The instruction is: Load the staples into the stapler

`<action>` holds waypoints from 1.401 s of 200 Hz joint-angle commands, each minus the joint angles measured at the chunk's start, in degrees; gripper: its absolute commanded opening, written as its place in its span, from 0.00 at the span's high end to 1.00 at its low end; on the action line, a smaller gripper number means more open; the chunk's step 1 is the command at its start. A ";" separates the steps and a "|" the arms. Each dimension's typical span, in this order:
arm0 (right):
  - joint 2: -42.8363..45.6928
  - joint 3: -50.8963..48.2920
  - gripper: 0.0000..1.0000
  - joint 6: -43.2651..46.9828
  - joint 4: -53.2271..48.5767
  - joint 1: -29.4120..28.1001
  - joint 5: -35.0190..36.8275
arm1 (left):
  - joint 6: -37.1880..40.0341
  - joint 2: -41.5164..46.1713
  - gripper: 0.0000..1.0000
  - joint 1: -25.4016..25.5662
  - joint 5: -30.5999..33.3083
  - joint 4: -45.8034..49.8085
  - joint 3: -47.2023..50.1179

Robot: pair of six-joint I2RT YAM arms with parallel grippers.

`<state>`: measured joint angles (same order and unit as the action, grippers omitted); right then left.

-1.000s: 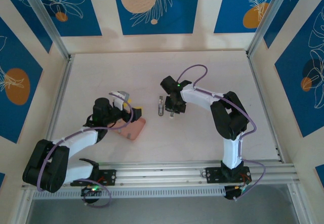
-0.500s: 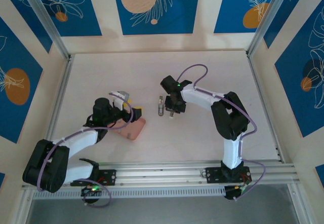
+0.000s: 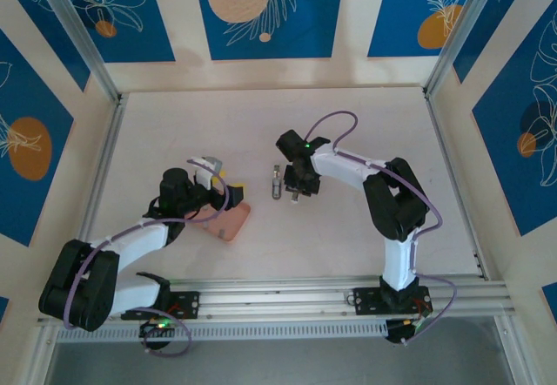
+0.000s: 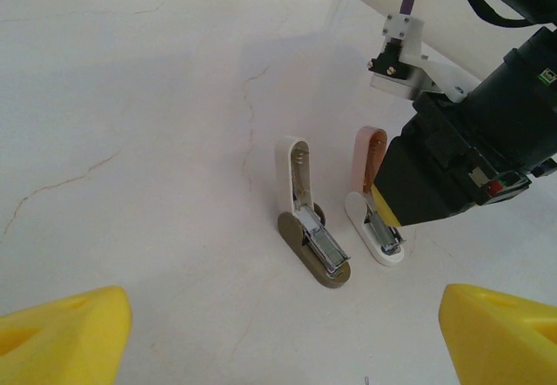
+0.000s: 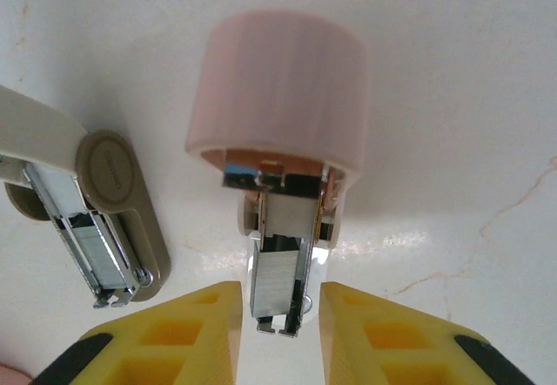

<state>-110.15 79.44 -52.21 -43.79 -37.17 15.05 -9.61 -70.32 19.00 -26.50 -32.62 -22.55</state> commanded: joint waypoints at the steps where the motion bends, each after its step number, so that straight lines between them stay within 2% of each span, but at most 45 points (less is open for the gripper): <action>1: -1.28 1.92 0.66 -1.41 -3.41 -0.36 -0.14 | -0.58 0.10 0.09 0.33 -0.35 -2.16 0.44; 80: -4.72 2.90 0.65 -0.78 -3.61 -0.14 -1.46 | -0.55 0.06 0.09 0.32 -0.21 -2.28 0.49; 120: -3.62 2.78 0.78 0.63 -5.57 -0.10 -0.60 | -0.53 -0.03 0.09 0.33 -0.20 -2.29 0.53; 160: 0.31 0.30 0.82 2.89 -8.66 -0.36 0.32 | -0.64 -0.07 0.09 0.33 -0.27 -2.52 0.51; 187: 2.45 -1.04 0.80 3.59 -10.74 -0.67 0.20 | -0.75 -0.08 0.09 0.33 -0.33 -2.50 0.42; 221: 3.75 -1.00 0.63 4.75 -13.21 -1.15 0.37 | -0.83 -0.12 0.09 0.33 -0.35 -2.76 0.53; 247: 4.15 -0.11 0.63 4.66 -13.40 -1.07 0.47 | -0.93 -0.12 0.09 0.31 -0.40 -2.85 0.46; 280: 1.94 1.66 0.69 4.96 -12.70 -0.98 -1.11 | -0.85 -0.07 0.09 0.33 -0.46 -2.88 0.40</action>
<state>-107.81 78.96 -47.72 -55.16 -37.93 14.96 -10.20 -70.32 19.00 -26.50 -33.71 -22.55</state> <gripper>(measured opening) 0.324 0.913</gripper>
